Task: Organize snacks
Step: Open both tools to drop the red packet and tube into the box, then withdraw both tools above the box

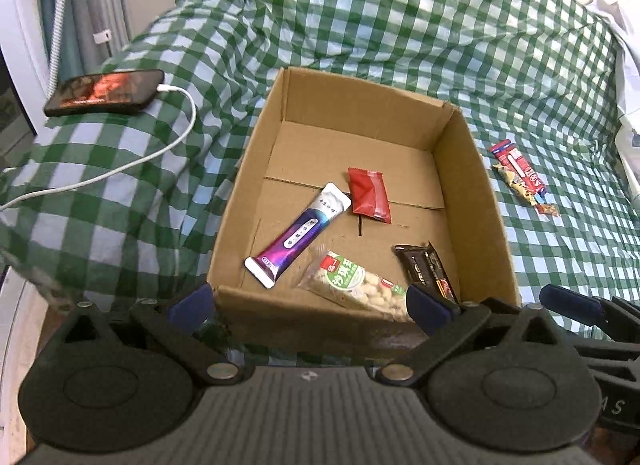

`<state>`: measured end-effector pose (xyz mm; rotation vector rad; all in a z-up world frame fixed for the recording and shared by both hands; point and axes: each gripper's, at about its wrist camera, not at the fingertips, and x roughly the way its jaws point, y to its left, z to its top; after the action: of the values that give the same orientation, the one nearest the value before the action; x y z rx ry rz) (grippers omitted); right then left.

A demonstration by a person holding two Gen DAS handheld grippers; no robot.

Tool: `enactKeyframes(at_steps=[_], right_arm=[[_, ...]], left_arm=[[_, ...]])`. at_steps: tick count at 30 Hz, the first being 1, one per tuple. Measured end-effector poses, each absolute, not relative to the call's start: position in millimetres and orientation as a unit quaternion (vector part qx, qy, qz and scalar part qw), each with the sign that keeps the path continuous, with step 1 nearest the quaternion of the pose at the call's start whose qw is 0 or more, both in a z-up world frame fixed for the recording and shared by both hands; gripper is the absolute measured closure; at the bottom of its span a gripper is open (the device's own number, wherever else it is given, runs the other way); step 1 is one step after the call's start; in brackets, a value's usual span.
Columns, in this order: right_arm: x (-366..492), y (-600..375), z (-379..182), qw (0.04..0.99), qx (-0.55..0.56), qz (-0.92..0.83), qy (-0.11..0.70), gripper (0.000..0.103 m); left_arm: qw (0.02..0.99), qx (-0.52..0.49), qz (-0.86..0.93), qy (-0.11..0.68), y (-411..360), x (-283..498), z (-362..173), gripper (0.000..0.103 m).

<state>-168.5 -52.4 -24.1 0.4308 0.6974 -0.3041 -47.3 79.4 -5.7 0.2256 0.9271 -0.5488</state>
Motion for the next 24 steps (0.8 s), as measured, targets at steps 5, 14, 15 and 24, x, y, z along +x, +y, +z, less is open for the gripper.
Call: enactKeyframes(at_steps=[5,14,15,24], right_arm=[[-194,-43,-15,0.914,0.199,-0.145,0.323,0.019],[-222,-27,3,0.927,0.184,-0.144,0.293,0.014],[-224,-25,4,0.928,0.183,-0.143,0.29,0.013],[-238,-12,13,0.937,0.171,-0.137,0.272,0.008]], left_arm=[[0.86,0.102,-0.264,0.424,92,-70,7,0.0],[0.872,0.094,-0.262,0.402,113,-101,19,0.0],[0.873,0.093,-0.262,0.401,114,-104,20,0.0],[0.88,0.089,-0.262,0.386,124,-116,32,0.0]])
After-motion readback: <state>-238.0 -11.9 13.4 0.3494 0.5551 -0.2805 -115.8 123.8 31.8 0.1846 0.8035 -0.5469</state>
